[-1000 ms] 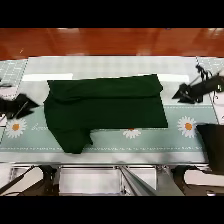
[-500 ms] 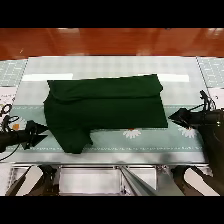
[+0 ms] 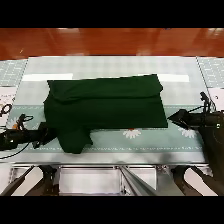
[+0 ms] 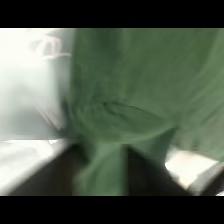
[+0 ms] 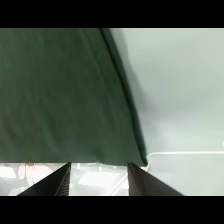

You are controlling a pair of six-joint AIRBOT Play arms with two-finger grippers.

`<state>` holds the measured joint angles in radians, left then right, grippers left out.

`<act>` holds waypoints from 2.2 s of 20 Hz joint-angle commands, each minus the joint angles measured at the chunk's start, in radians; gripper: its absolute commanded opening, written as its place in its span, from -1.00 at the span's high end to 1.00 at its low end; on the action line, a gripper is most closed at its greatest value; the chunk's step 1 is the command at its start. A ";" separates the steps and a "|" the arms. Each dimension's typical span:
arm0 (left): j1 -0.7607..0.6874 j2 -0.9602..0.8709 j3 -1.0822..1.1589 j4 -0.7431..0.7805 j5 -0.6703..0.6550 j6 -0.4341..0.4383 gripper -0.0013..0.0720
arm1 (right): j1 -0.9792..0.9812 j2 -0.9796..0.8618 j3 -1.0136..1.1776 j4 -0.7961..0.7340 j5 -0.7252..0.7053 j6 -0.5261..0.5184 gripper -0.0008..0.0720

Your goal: Fold the shirts.

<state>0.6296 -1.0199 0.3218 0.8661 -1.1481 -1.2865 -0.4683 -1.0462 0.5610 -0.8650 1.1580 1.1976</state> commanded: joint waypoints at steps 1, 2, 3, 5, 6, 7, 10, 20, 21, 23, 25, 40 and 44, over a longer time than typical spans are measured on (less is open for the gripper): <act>-0.050 -0.032 0.002 -0.038 0.056 0.004 0.91 | -0.001 0.001 -0.001 -0.022 -0.024 0.025 -0.15; -0.050 -0.032 0.006 -0.052 0.057 0.004 0.91 | -0.001 0.000 -0.001 -0.088 -0.044 0.088 -0.15; -0.050 -0.032 0.010 -0.055 0.056 0.004 0.91 | -0.001 -0.003 -0.001 -0.171 -0.056 0.167 -0.15; -0.050 -0.032 0.015 -0.055 0.056 0.015 0.91 | 0.000 -0.023 -0.001 -0.223 -0.034 0.231 -0.15; -0.050 -0.032 0.015 -0.055 0.057 0.020 0.91 | 0.000 -0.045 -0.001 -0.188 -0.019 0.222 -0.15; -0.050 -0.032 0.015 -0.055 0.057 0.020 0.91 | 0.003 -0.071 -0.001 -0.142 -0.008 0.193 -0.15; -0.050 -0.032 0.015 -0.055 0.057 0.019 0.91 | 0.003 -0.164 -0.001 -0.023 0.000 0.129 -0.15; -0.048 -0.032 0.053 -0.059 0.048 0.019 0.91 | 0.143 -0.342 0.113 0.182 -0.044 -0.051 0.92; -0.048 -0.032 0.082 -0.059 0.043 0.019 0.91 | 0.147 -0.342 0.150 0.177 -0.013 -0.057 0.92; -0.051 -0.032 0.165 -0.060 0.031 0.019 0.91 | 0.147 -0.342 0.237 0.140 0.031 -0.037 0.92; -0.070 -0.043 0.264 -0.060 0.046 0.018 0.91 | 0.154 -0.343 0.329 0.128 0.018 -0.003 0.93; -0.356 -0.778 1.187 -0.059 0.100 -0.167 0.91 | 0.260 -0.859 1.050 0.148 0.003 0.138 0.92; -0.361 -0.821 1.206 -0.059 0.069 -0.166 0.24 | 0.260 -0.900 1.080 0.194 -0.022 0.135 0.04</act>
<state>0.2756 -1.7920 1.4860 0.8070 -1.0466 -1.4418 -0.2085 -1.9095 1.6058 -0.6987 1.1515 1.3289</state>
